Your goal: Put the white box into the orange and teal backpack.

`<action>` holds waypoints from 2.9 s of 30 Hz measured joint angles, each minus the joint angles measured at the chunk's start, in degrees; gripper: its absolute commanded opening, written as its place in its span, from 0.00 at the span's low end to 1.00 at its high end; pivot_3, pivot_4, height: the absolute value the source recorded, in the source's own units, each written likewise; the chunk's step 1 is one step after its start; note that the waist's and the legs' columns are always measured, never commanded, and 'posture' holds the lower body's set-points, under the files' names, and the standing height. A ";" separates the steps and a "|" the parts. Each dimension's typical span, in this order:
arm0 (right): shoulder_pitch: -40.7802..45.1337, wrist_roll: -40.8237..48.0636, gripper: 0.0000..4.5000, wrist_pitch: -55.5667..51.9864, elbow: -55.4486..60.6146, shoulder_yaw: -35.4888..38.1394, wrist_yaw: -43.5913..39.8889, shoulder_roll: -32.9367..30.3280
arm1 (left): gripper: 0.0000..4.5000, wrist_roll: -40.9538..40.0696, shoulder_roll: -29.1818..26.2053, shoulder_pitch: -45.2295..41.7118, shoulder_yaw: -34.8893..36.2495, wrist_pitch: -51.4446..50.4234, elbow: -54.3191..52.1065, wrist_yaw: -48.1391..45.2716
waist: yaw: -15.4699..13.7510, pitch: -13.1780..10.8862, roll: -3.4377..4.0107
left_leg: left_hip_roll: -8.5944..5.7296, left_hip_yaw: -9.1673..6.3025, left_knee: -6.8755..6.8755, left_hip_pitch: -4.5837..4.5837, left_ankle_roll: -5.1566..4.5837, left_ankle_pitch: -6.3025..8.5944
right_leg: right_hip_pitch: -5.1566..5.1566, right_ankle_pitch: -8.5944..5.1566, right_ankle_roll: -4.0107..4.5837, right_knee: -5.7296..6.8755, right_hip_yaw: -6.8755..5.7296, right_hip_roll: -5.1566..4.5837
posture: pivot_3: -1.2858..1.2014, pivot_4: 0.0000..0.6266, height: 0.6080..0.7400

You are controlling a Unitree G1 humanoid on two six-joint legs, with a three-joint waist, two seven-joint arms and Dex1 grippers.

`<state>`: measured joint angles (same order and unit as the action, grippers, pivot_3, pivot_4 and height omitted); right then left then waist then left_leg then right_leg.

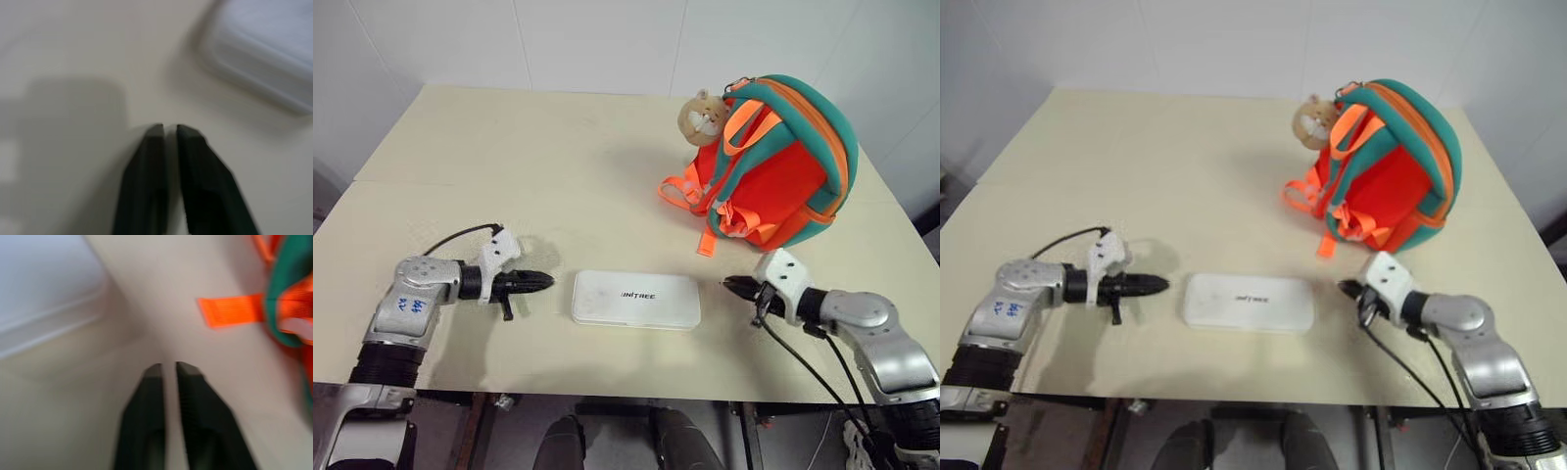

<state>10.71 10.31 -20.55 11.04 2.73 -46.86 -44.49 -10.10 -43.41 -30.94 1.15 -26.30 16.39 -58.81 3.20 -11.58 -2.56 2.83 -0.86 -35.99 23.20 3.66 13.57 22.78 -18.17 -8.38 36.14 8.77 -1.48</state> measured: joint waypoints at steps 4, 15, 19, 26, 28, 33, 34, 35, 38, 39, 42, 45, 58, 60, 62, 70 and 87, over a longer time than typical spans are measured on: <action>-1.28 0.56 0.65 -0.38 1.20 1.71 -0.50 -0.57 | 0.62 -4.85 2.05 -1.49 6.03 -5.42 -0.03 3.11 | -0.03 0.00 0.00 | 0.00 0.01 0.03 0.02 0.00 0.03 | 0.00 0.00 -0.02 -0.03 0.00 -0.01 | 0.52 0.24 1.00; -1.79 -1.27 1.00 1.61 2.07 -0.75 0.00 1.38 | 0.98 -19.51 4.61 0.11 12.81 -25.79 -9.06 6.70 | 0.18 0.00 0.00 | 0.00 0.00 0.00 -0.02 0.02 0.03 | -0.01 0.00 -0.03 0.06 -0.01 -0.01 | 0.52 0.24 1.00; -0.36 -2.70 1.00 3.29 1.06 -2.99 1.29 3.32 | 0.98 -24.11 4.27 0.98 13.34 -34.66 -9.16 6.69 | 0.20 0.00 0.00 | 0.00 -0.01 -0.02 -0.02 0.02 0.03 | 0.00 0.00 -0.03 0.06 -0.01 -0.01 | 0.52 0.24 1.00; 0.12 -5.75 1.00 6.53 -0.96 -5.42 2.07 4.15 | 0.98 -30.68 0.02 4.57 9.84 -47.54 -9.42 1.39 | 0.22 0.00 0.00 | 0.00 -0.03 0.05 -0.02 0.05 0.04 | 0.02 -0.04 0.04 0.02 -0.05 -0.01 | 0.52 0.24 1.00; 0.23 -5.70 1.00 6.48 -0.65 -6.02 1.87 4.37 | 0.98 -31.92 0.34 4.28 9.68 -49.22 -8.45 0.74 | 0.18 0.00 0.00 | 0.00 -0.04 0.04 -0.02 0.05 0.04 | 0.02 -0.04 0.04 0.03 -0.05 -0.01 | 0.52 0.24 1.00; 1.30 -5.74 1.00 6.71 -0.18 -6.94 1.44 4.89 | 0.98 -33.32 3.39 1.95 9.08 -50.83 -5.03 0.61 | 0.00 0.00 0.00 | -0.01 -0.03 -0.04 -0.01 0.06 0.04 | 0.00 -0.02 0.03 0.03 -0.05 -0.02 | 0.52 0.24 1.00; 1.64 -5.75 1.00 6.86 -0.18 -6.94 1.45 4.91 | 0.98 -33.31 3.48 1.90 8.63 -50.74 -4.70 0.52 | 0.01 0.00 0.00 | -0.01 -0.03 -0.03 -0.01 0.06 0.04 | 0.00 -0.02 0.03 0.03 -0.05 -0.02 | 0.52 0.24 1.00; 1.68 -5.78 1.00 6.89 -0.20 -6.93 1.45 4.91 | 0.98 -33.31 3.63 1.85 7.87 -50.50 -4.39 0.43 | 0.11 0.00 0.00 | 0.00 -0.03 0.00 -0.03 0.06 0.04 | 0.00 -0.03 0.04 0.03 -0.06 -0.02 | 0.52 0.24 1.00; 1.67 -5.80 1.00 6.89 -0.29 -6.93 1.45 4.92 | 0.98 -33.30 4.32 1.62 5.71 -50.16 -3.75 -0.20 | 0.14 0.00 0.00 | 0.00 -0.05 0.06 -0.02 0.07 0.03 | 0.02 -0.04 0.06 0.04 -0.07 -0.02 | 0.52 0.24 1.00; 1.67 -5.81 1.00 6.88 -0.28 -6.93 1.46 4.93 | 0.98 -33.29 4.35 1.23 5.26 -50.01 -3.26 -0.53 | 0.09 0.00 0.00 | 0.00 -0.05 0.06 -0.02 0.07 0.04 | 0.02 -0.04 0.06 0.03 -0.07 -0.02 | 0.52 0.24 1.00; 1.65 -5.79 1.00 6.88 -0.26 -6.93 1.46 4.93 | 0.98 -33.25 4.37 -0.08 3.87 -49.84 -1.85 -1.00 | 0.03 0.00 0.00 | -0.01 -0.04 0.03 -0.02 0.07 0.04 | 0.01 -0.04 0.05 0.03 -0.06 -0.03 | 0.52 0.24 1.00; 1.47 -5.79 1.00 6.87 -0.25 -6.93 1.48 4.93 | 0.98 -33.17 4.73 -1.33 2.62 -49.75 -0.40 -1.55 | 0.02 0.00 0.00 | -0.01 -0.04 0.02 -0.02 0.07 0.04 | 0.01 -0.04 0.05 0.04 -0.07 -0.03 | 0.52 0.24 1.00; 1.47 -6.45 1.00 6.66 -0.36 -6.44 2.23 4.96 | 0.98 -32.01 4.52 -4.15 -1.41 -49.39 2.24 -4.36 | 0.01 0.00 0.01 | -0.02 -0.04 0.02 -0.02 0.07 0.03 | 0.01 -0.04 0.05 0.03 -0.06 -0.03 | 0.52 0.24 1.00; 1.47 -6.69 1.00 6.66 -0.49 -6.23 2.27 4.98 | 0.98 -31.56 4.55 -4.49 -2.22 -48.83 2.25 -4.85 | -0.04 0.00 0.01 | -0.02 -0.04 0.02 -0.02 0.07 0.03 | 0.01 -0.04 0.05 0.03 -0.06 -0.03 | 0.52 0.24 1.00; 1.47 -6.90 1.00 6.66 -0.52 -6.15 2.33 5.04 | 0.98 -30.86 4.69 -4.79 -2.83 -48.25 2.26 -5.31 | -0.06 0.00 0.01 | -0.02 -0.04 0.01 -0.02 0.07 0.03 | 0.00 -0.04 0.05 0.03 -0.06 -0.03 | 0.52 0.24 1.00; 1.76 -6.57 1.00 6.84 -0.64 -6.95 2.20 7.04 | 0.98 -30.08 10.82 -6.31 -2.33 -47.98 2.12 -2.63 | -0.11 0.00 0.01 | -0.04 -0.06 -0.07 -0.02 0.05 0.01 | -0.07 0.00 -0.01 0.02 -0.05 -0.03 | 0.52 0.24 1.00; 1.76 -6.31 1.00 6.89 -0.64 -6.87 1.96 7.02 | 0.98 -30.23 7.65 -4.95 0.32 -47.72 2.39 -2.40 | 0.22 0.00 0.01 | -0.03 -0.07 0.02 -0.06 0.07 0.01 | -0.05 -0.01 0.02 0.02 -0.06 -0.03 | 0.52 0.24 1.00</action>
<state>12.47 4.00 -13.67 10.40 -4.14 -44.90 -37.47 -40.33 -35.76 -35.89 1.47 -74.02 18.78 -61.20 3.42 -11.58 -2.55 2.79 -0.92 -35.97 23.14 3.73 13.58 22.73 -18.18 -8.36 36.16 8.71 -1.51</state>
